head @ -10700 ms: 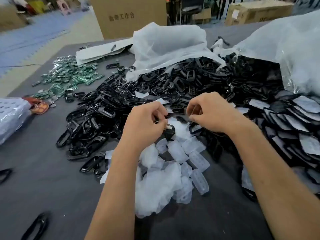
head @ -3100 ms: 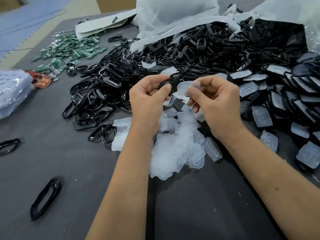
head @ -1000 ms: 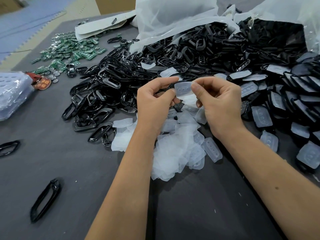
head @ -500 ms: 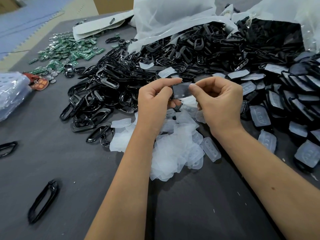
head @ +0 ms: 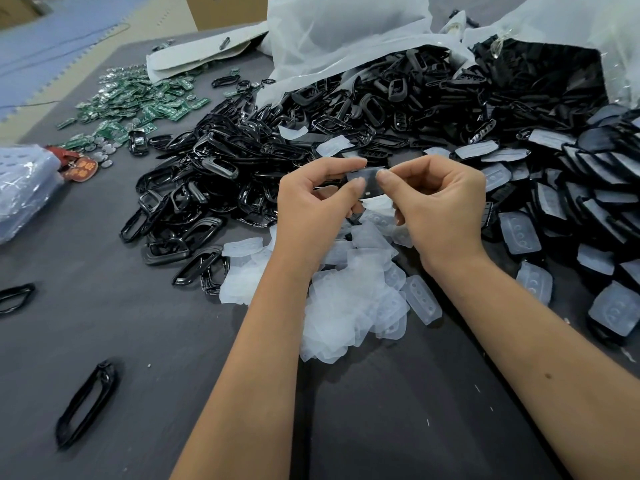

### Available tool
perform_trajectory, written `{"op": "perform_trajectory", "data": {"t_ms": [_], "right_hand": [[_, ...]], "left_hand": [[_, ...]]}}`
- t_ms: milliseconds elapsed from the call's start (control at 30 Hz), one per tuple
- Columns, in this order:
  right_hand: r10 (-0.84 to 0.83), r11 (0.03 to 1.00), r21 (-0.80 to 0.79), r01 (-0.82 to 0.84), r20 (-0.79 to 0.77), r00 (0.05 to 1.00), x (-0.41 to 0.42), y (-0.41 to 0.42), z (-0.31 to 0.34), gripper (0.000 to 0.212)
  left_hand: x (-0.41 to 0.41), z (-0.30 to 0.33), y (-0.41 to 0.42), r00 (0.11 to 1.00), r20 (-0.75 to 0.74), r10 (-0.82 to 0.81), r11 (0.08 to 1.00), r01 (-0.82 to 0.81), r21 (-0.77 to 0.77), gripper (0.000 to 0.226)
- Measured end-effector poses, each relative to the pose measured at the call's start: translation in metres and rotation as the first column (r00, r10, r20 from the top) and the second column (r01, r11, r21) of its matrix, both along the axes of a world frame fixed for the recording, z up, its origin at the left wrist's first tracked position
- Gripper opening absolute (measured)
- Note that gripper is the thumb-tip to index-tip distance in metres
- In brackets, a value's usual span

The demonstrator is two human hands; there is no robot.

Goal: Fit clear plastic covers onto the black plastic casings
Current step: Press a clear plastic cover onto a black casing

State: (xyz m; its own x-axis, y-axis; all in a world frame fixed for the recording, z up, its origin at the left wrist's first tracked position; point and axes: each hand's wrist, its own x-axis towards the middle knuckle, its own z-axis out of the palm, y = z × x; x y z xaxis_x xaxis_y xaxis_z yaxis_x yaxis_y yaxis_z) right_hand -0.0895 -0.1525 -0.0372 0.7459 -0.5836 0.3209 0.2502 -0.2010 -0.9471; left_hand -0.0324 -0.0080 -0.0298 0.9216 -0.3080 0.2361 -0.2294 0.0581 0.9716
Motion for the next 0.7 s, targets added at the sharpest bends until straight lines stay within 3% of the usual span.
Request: {"op": "perform_trajectory", "data": {"t_ms": [700], "right_hand": [[0.018, 0.999, -0.037, -0.018, 0.004, 1.0, 0.0025, -0.0023, -0.0021, 0.013]], "left_hand": [[0.0019, -0.0022, -0.0015, 1.0, -0.015, 0.01, 1.0, -0.01, -0.023, 0.017]]}}
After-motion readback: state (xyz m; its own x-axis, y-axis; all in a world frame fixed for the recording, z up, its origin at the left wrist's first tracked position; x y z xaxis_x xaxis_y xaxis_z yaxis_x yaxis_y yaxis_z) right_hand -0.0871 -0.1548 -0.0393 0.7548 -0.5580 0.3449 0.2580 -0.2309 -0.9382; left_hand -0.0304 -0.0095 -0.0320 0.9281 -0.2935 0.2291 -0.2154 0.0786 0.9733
